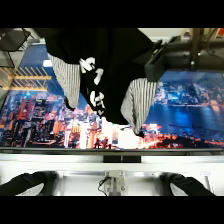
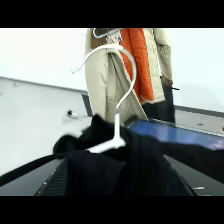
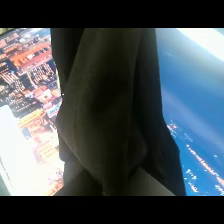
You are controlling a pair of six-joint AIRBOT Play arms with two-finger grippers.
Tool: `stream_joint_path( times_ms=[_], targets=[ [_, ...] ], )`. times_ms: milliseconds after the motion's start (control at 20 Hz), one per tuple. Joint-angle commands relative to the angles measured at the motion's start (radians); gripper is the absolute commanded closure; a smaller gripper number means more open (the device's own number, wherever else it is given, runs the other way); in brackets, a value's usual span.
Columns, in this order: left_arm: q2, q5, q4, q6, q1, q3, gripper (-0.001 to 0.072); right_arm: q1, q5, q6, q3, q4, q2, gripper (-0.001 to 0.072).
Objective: Fold the shirts.
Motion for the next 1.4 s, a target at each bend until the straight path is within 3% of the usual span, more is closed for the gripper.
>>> stream_joint_path(
  times_ms=[0, 150, 350, 450, 600, 750, 850, 950, 1100, 1150, 1250, 1350],
  targets=[
    [-0.07, 0.29, 0.127, 0.126, -0.137, 0.0, -0.0013, 0.0, 0.0, 0.004, 0.0, 0.016, -0.022, 0.0652],
    [-0.103, 0.341, 0.199, 0.119, -0.164, 0.0, -0.0013, 0.0, -0.008, 0.003, 0.0, -0.038, -0.024, 0.0652],
    [-0.095, 0.211, 0.211, 0.098, -0.093, -0.001, -0.0013, -0.001, -0.003, 0.003, 0.0, -0.076, -0.024, 0.0652],
    [-0.06, 0.054, 0.257, 0.008, -0.026, 0.0, -0.0013, -0.001, -0.004, 0.0, 0.0, -0.09, -0.024, 0.0652],
    [-0.006, -0.289, 0.415, -0.253, 0.094, 0.0, -0.0013, -0.001, -0.004, -0.001, 0.0, -0.118, -0.024, 0.0652],
    [0.007, -0.636, 0.425, -0.307, 0.177, -0.001, -0.0013, 0.0, -0.004, -0.008, 0.0, -0.117, -0.024, 0.0652],
    [0.006, -0.718, 0.425, -0.316, 0.185, -0.001, -0.0013, 0.0, -0.004, -0.008, 0.0, -0.116, -0.024, 0.0652],
    [0.011, -0.666, 0.417, -0.362, 0.184, 0.002, -0.0013, 0.0, -0.002, -0.008, 0.0, -0.113, -0.024, 0.0652],
    [0.017, -0.315, 0.257, -0.4, 0.149, 0.002, -0.0013, 0.0, 0.003, -0.008, 0.0, -0.113, -0.024, 0.0652],
    [0.013, -0.162, 0.229, -0.388, 0.109, 0.002, -0.0013, 0.0, 0.003, -0.008, 0.0, -0.113, -0.024, 0.0652],
    [-0.014, 0.093, 0.232, -0.259, -0.007, 0.002, -0.0013, 0.0, 0.003, -0.007, 0.0, -0.111, -0.024, 0.0652],
    [-0.069, 0.211, 0.285, -0.2, -0.099, 0.002, -0.0013, 0.0, 0.003, -0.008, 0.0, -0.105, -0.024, 0.0652]
  ],
)
